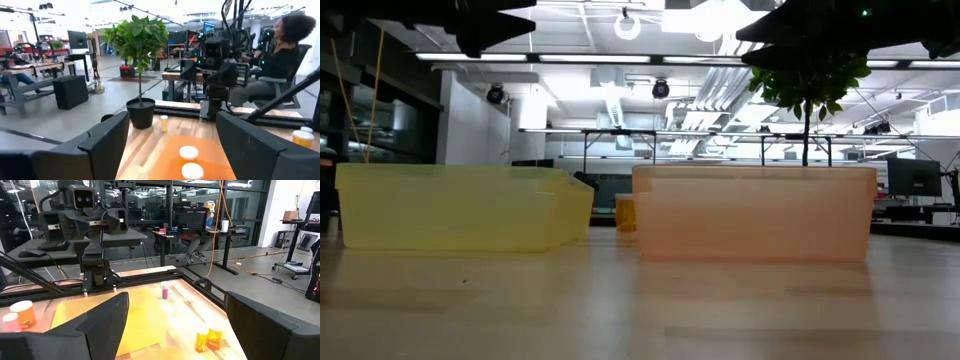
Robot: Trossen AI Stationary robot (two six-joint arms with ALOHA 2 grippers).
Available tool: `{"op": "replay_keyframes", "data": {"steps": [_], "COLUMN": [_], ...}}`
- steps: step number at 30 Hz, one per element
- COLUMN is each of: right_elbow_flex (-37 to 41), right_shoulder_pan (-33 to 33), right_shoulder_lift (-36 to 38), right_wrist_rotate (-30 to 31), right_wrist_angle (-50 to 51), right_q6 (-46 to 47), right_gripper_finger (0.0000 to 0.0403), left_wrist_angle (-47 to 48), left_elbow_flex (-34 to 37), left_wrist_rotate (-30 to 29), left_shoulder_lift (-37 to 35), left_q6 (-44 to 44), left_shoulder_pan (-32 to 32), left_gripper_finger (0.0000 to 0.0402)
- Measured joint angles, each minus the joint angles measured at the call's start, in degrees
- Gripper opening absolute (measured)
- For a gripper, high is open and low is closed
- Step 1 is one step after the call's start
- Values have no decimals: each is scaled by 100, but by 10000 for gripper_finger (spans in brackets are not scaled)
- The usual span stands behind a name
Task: Pick and place medicine bottles into bin by pill shape (circle, oval)
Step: Put the Orange bottle pill into the orange bin
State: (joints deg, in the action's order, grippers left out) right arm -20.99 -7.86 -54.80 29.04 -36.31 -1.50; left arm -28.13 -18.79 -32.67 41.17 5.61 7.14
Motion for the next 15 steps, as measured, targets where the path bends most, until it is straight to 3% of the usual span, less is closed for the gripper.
{"op": "replay_keyframes", "data": {"steps": [11,13,15], "right_elbow_flex": [0,1,2], "right_shoulder_pan": [0,0,0], "right_shoulder_lift": [-1,-1,-1], "right_wrist_rotate": [2,4,4], "right_wrist_angle": [5,4,4], "right_q6": [0,0,0], "right_gripper_finger": [320,320,320], "left_wrist_angle": [11,120,482], "left_elbow_flex": [0,0,-18], "left_wrist_rotate": [-130,-735,-1900], "left_shoulder_lift": [5,7,34], "left_q6": [-205,-673,-1155], "left_shoulder_pan": [0,0,-40], "left_gripper_finger": [286,286,286]}}
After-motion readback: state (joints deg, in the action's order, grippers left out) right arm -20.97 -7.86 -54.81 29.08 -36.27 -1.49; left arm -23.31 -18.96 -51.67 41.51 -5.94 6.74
